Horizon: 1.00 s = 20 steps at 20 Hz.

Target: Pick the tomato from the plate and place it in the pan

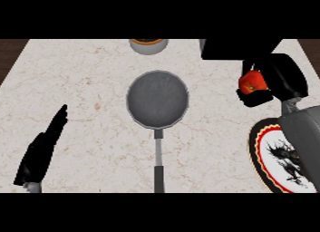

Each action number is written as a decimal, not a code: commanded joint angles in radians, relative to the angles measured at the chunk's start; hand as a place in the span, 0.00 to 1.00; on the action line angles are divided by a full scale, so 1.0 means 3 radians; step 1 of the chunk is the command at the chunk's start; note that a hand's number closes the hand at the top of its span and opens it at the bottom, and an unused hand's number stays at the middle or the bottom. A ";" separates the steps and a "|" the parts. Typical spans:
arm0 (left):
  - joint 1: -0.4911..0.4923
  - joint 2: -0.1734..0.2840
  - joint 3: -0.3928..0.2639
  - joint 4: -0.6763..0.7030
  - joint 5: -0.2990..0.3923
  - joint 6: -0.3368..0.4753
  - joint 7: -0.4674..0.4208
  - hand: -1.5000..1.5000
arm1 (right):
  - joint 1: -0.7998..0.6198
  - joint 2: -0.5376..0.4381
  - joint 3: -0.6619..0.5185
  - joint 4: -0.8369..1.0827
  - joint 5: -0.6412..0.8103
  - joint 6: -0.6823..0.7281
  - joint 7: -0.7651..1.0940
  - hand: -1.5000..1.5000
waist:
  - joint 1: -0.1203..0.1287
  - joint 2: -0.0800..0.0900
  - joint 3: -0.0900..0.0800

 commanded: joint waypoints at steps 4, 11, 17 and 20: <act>0.0016 0.0029 0.0061 -0.0129 0.0053 -0.0096 0.0127 0.50 | -0.0550 0.0535 0.0004 0.0264 -0.0034 -0.0013 -0.0052 1.00 | 0.0018 0.0005 -0.0001; 0.0045 -0.0020 0.0010 -0.0198 -0.0035 -0.0059 0.0052 0.50 | -0.1284 0.1134 -0.0190 0.1205 -0.0161 -0.0051 0.0079 1.00 | 0.0077 0.0021 0.0000; -0.0029 -0.0147 -0.0089 -0.0050 -0.0126 -0.0005 -0.0001 0.50 | -0.1531 0.1490 -0.0133 0.2180 -0.0213 -0.0524 -0.0164 1.00 | 0.0134 0.0048 0.0000; -0.0022 -0.0127 -0.0069 -0.0029 -0.0077 -0.0068 -0.0062 0.50 | -0.1702 0.1495 0.0010 0.2585 -0.0306 -0.0576 -0.0160 1.00 | 0.0188 0.0062 -0.0002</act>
